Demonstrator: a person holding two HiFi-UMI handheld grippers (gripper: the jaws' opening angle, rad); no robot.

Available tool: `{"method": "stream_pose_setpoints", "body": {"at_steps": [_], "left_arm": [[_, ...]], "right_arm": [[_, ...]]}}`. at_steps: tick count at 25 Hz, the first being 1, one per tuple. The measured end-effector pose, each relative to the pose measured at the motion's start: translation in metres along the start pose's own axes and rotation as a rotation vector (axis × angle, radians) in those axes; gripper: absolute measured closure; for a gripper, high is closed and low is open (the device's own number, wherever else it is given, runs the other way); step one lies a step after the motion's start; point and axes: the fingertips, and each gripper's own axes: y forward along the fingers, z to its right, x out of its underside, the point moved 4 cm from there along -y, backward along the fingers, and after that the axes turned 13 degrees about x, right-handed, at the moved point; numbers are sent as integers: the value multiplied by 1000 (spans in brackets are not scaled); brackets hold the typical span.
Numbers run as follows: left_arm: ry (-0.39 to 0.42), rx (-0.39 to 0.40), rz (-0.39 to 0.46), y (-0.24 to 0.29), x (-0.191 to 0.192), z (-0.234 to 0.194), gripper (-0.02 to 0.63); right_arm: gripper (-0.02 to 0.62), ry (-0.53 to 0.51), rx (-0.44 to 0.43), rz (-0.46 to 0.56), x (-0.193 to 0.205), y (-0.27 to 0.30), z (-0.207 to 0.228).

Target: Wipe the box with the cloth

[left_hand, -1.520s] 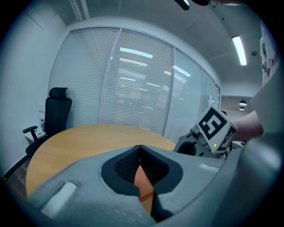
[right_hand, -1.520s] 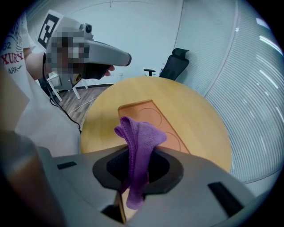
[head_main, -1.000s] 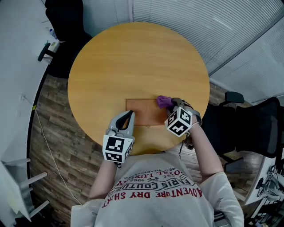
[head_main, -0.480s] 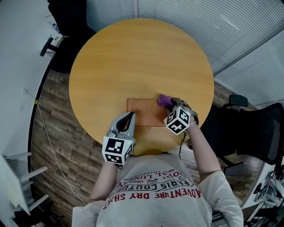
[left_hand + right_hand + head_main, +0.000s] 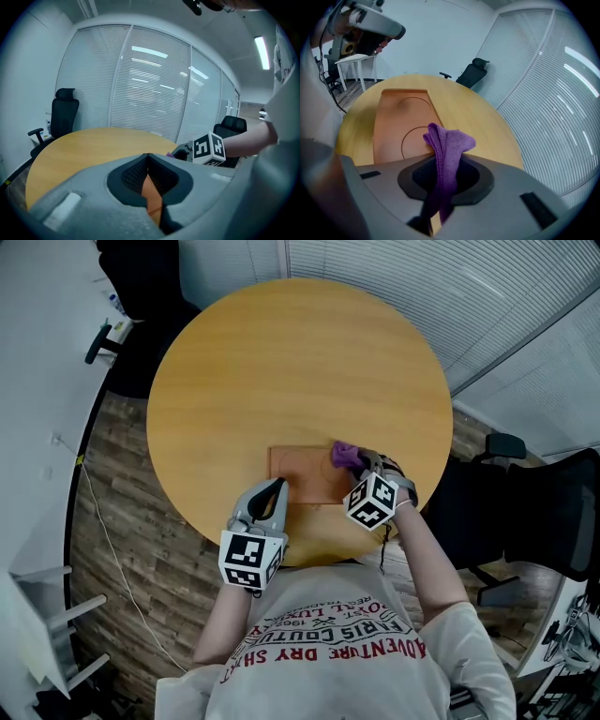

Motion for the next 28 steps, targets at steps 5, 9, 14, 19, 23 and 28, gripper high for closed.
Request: {"method": "stream_pose_setpoints", "body": {"at_steps": [5, 9, 14, 19, 23, 28], "left_arm": [[8, 3, -3, -5, 2, 4, 597], [6, 4, -1, -8, 4, 3, 597], [7, 12, -1, -10, 8, 9, 597], [8, 21, 1, -12, 11, 14, 597], [10, 29, -2, -14, 14, 20, 597], [14, 38, 0, -18, 17, 25, 597]], "right_arm": [[514, -8, -14, -5, 4, -10, -10], [513, -4, -20, -8, 4, -17, -19], [514, 10, -28, -10, 10, -29, -29], [514, 25, -68, -24, 14, -40, -39], [514, 37, -115, -39, 18, -50, -47], [514, 23, -121, -45, 21, -61, -59]]}}
